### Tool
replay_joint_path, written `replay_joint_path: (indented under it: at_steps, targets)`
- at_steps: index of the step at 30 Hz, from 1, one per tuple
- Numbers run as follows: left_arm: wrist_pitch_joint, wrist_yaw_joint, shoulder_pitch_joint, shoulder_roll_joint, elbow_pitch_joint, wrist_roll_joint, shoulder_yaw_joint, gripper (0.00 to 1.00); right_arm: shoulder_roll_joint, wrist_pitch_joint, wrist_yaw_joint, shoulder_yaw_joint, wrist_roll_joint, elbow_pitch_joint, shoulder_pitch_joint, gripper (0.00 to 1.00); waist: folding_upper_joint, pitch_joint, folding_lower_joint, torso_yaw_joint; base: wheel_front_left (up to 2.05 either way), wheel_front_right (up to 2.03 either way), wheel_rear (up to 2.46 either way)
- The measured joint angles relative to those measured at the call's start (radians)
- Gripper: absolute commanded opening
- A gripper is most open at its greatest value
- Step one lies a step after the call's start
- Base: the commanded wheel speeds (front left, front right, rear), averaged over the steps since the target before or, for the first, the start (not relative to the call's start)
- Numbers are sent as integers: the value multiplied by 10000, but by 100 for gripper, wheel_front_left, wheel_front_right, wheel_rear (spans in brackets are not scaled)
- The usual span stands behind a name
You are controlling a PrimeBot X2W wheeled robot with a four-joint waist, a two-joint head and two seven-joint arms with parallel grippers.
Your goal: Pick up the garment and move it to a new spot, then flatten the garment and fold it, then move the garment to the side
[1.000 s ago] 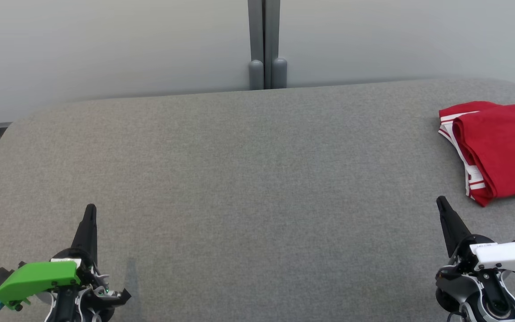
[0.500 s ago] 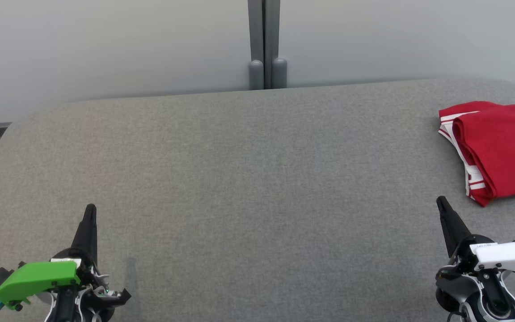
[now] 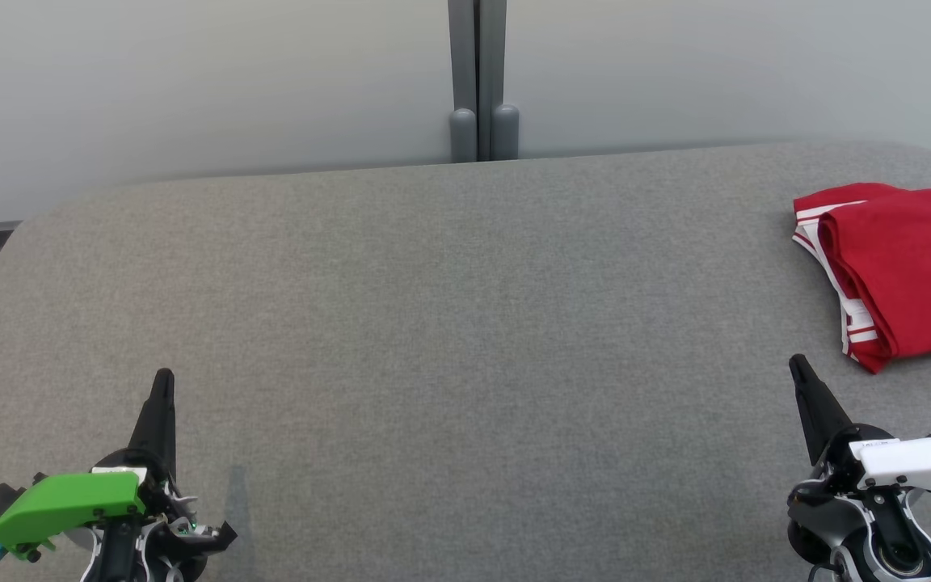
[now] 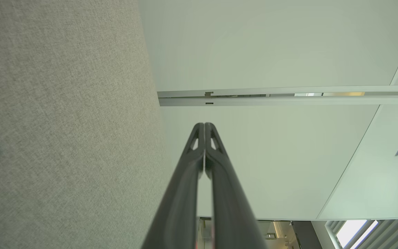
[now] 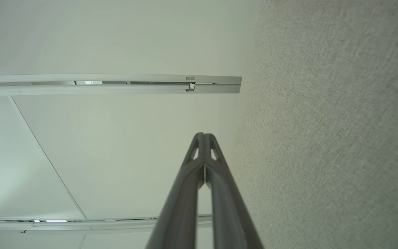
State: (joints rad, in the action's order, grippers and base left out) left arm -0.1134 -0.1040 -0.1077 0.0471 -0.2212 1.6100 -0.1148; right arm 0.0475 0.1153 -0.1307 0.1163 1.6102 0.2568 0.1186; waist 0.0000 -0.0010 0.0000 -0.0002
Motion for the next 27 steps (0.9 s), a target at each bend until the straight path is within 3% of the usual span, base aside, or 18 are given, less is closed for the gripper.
replay_joint_path:
  at_steps: [27]
  targets:
    - [0,0,0,0,0,0,-2,0,0,0,0,0,0,-2,0,0,0,0,0,0,0,0,0]
